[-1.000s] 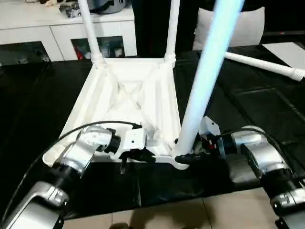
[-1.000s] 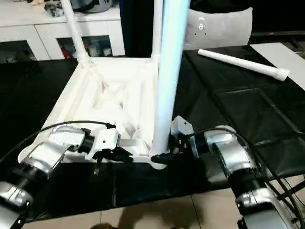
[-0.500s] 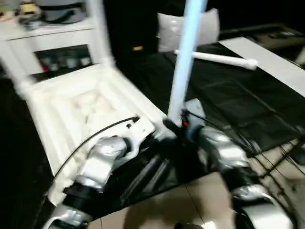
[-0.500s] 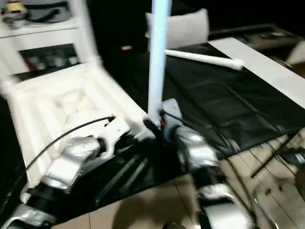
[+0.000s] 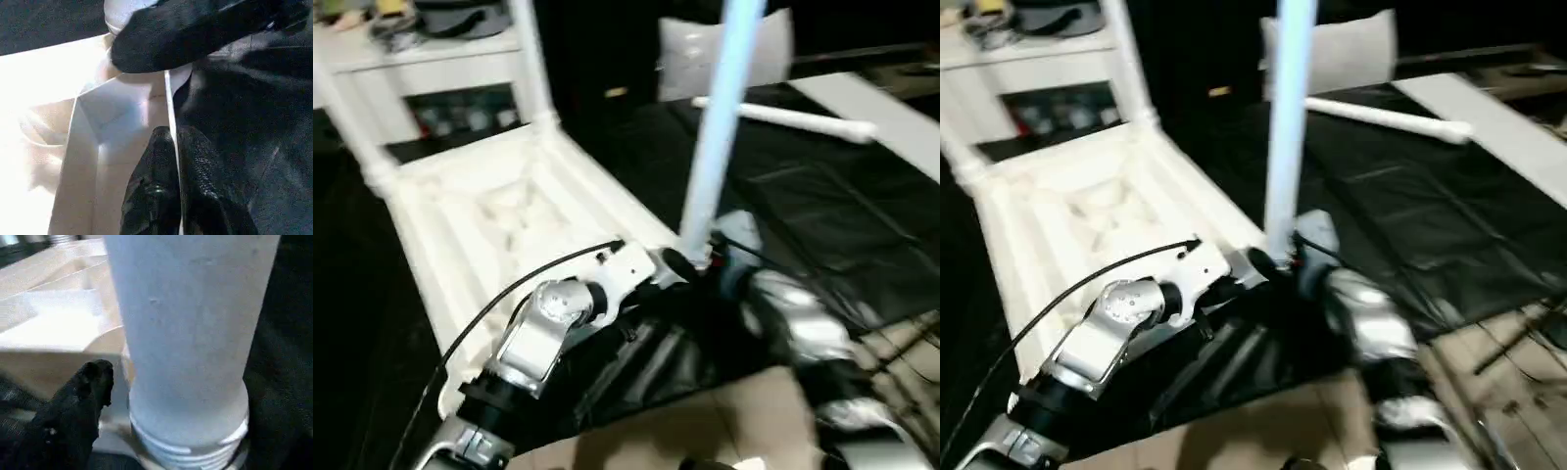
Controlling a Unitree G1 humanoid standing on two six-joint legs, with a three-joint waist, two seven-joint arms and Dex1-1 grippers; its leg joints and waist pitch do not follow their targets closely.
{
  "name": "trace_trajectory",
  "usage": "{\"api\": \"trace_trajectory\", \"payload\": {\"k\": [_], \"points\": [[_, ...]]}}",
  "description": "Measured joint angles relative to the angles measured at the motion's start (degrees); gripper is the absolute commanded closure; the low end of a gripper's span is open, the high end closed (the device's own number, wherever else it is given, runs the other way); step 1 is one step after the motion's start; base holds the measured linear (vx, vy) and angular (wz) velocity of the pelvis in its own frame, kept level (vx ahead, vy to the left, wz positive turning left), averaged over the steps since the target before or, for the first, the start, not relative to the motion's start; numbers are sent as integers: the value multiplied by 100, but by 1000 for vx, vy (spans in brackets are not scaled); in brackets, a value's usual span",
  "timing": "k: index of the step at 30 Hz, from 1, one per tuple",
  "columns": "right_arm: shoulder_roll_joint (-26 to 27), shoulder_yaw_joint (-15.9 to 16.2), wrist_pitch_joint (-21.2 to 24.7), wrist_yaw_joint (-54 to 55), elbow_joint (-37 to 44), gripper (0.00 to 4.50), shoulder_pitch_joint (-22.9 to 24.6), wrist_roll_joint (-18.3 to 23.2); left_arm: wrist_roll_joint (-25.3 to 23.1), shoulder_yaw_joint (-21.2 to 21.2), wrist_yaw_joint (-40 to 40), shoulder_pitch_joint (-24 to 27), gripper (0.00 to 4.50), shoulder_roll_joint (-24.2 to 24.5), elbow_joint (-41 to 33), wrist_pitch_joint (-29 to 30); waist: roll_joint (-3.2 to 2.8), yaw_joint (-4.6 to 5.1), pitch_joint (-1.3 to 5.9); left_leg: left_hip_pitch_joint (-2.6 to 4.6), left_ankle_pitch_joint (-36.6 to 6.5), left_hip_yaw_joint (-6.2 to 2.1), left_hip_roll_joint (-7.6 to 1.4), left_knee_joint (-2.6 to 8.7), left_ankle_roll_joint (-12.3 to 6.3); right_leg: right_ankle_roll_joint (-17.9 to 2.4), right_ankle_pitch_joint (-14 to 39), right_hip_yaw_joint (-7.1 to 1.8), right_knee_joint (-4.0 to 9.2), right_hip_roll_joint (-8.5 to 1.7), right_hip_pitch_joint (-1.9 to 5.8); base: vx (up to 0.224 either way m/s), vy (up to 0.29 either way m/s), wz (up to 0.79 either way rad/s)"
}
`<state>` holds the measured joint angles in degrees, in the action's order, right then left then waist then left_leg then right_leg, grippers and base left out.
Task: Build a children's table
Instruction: Rotate leg to tighten
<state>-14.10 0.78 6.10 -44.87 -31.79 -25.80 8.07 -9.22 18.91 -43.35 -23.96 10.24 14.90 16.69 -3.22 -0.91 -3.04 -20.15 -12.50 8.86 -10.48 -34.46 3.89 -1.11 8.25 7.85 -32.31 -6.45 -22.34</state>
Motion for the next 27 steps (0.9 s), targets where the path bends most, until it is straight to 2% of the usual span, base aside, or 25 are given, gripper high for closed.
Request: {"api": "trace_trajectory", "payload": {"k": [1, 3, 10, 13, 15, 16, 19, 27], "points": [[-259, 84, -32, -397, 153, 3, 91, 60, 70, 24, -222, -33, 450, 162, 41, -176, -3, -91, 1, -19, 11, 5, -6, 10, -16, -8, 21, -8, -34, 6, -40, 26, -51, 0], [-558, 139, -138, -802, 270, 3, 142, 81, 158, 12, -453, -45, 450, 352, 82, -389, -3, -147, 2, -45, 22, 8, -23, -1, -31, -26, 56, -9, -95, 15, -90, 24, -51, -2], [-1356, 366, -561, -2089, 471, 3, 123, 83, 419, 109, -1549, -99, 450, 984, 240, -1030, -3, -286, 3, -39, 22, 21, -51, -7, -31, -48, 73, -16, -118, 37, -101, 0, 0, 0], [-1405, 460, -649, -2409, 468, 3, 91, 76, 462, 161, -1956, -144, 450, 1166, 297, -1215, 5, -353, 4, -28, 21, 43, -48, -12, -30, -51, 71, -44, -121, 35, -99, 0, 0, 0], [-1475, 631, -686, -2674, 449, 3, 38, 70, 514, 273, -2282, -263, 450, 1326, 415, -1419, 17, -395, 3, -17, 21, 63, -46, -13, -29, -50, 71, -65, -126, 34, -100, 0, 0, 0], [-1500, 690, -688, -2798, 448, 31, 19, 67, 533, 318, -2430, -310, 450, 1403, 464, -1497, 23, -414, 6, -12, 20, 69, -46, -13, -29, -50, 71, -71, -126, 34, -99, 0, 0, 0], [-1520, 881, -741, -3119, 406, 52, -96, 33, 575, 353, -2756, -394, 450, 1549, 611, -1717, 34, -438, 12, -5, 20, 78, -44, -12, -28, -50, 70, -83, -128, 34, -97, 0, 0, 0], [-1402, 1037, -791, -3384, 366, 113, -113, 31, 571, 410, -3055, -561, 450, 1593, 867, -1940, 57, -441, 23, 4, 20, 83, -46, -11, -27, -47, 73, -87, -142, 34, -96, 0, 0, 0]]}}
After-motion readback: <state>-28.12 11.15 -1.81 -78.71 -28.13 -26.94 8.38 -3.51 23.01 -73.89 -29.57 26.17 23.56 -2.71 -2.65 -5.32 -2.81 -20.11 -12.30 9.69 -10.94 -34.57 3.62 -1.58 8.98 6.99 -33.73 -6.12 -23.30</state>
